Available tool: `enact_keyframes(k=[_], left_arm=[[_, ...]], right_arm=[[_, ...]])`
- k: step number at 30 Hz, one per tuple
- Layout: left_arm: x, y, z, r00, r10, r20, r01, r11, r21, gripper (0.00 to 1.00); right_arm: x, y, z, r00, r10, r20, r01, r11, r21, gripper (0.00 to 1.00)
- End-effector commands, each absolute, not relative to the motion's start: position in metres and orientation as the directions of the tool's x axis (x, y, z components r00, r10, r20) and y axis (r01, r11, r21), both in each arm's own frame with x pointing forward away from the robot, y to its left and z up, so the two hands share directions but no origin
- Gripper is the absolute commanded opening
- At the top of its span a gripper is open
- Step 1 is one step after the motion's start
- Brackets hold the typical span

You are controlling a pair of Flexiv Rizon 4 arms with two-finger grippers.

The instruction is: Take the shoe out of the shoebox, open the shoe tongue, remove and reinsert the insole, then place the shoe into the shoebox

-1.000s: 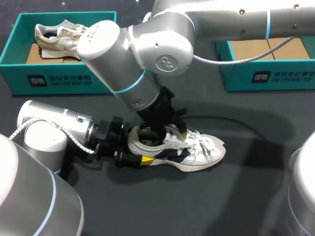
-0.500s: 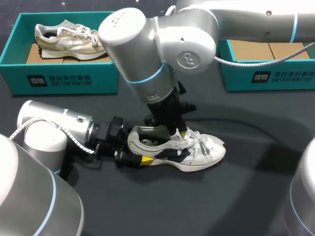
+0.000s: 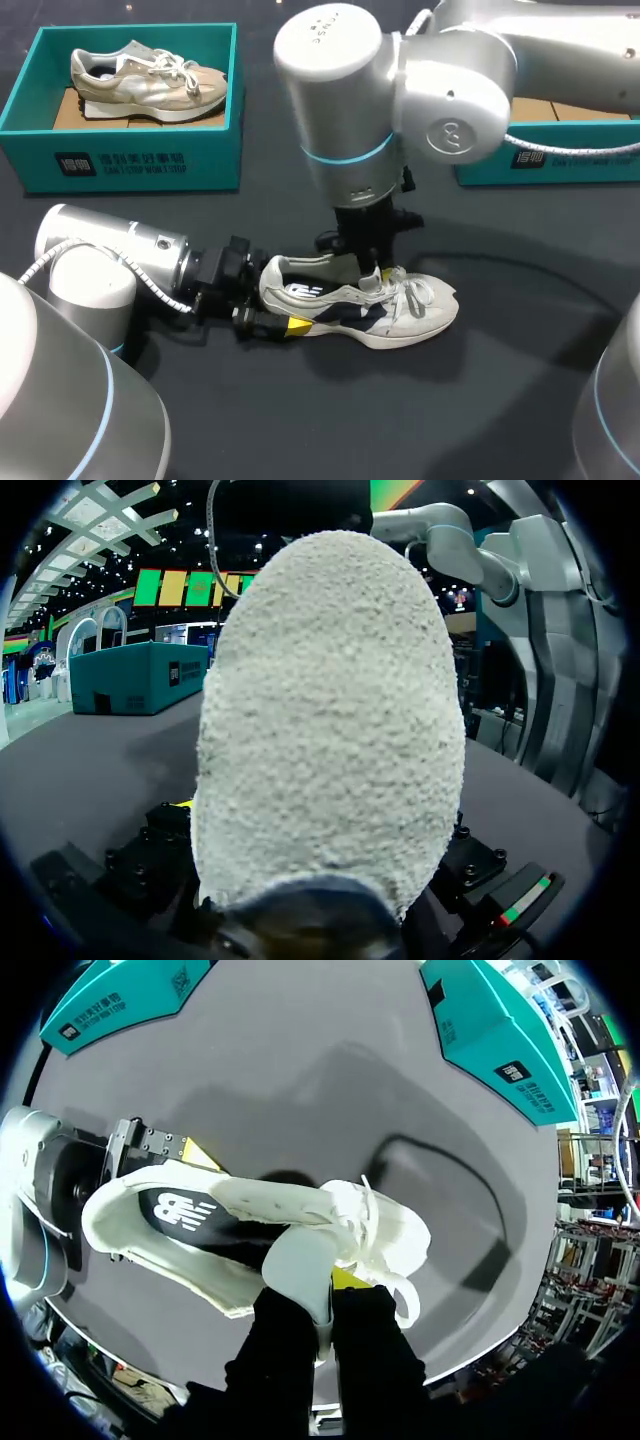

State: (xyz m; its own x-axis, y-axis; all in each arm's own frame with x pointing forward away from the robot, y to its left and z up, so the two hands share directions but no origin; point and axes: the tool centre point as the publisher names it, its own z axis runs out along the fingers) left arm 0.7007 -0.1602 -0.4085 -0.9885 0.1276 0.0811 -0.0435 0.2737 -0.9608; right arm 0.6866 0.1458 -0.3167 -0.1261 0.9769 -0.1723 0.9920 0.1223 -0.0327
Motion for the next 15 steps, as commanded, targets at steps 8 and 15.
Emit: enact_keyframes(k=[8,15], left_arm=[[0.7,-0.16,-0.408,-0.989,0.127,0.081,-0.043,0.275,-0.96,0.0],[0.7,-0.16,-0.408,-0.989,0.127,0.081,-0.043,0.275,-0.96,0.0]], right_arm=[[0.676,0.111,-0.313,-0.157,0.988,-0.012,0.987,0.157,0.036,0.0],[0.675,0.092,-0.315,-0.155,0.987,0.032,0.987,0.153,0.044,0.0]])
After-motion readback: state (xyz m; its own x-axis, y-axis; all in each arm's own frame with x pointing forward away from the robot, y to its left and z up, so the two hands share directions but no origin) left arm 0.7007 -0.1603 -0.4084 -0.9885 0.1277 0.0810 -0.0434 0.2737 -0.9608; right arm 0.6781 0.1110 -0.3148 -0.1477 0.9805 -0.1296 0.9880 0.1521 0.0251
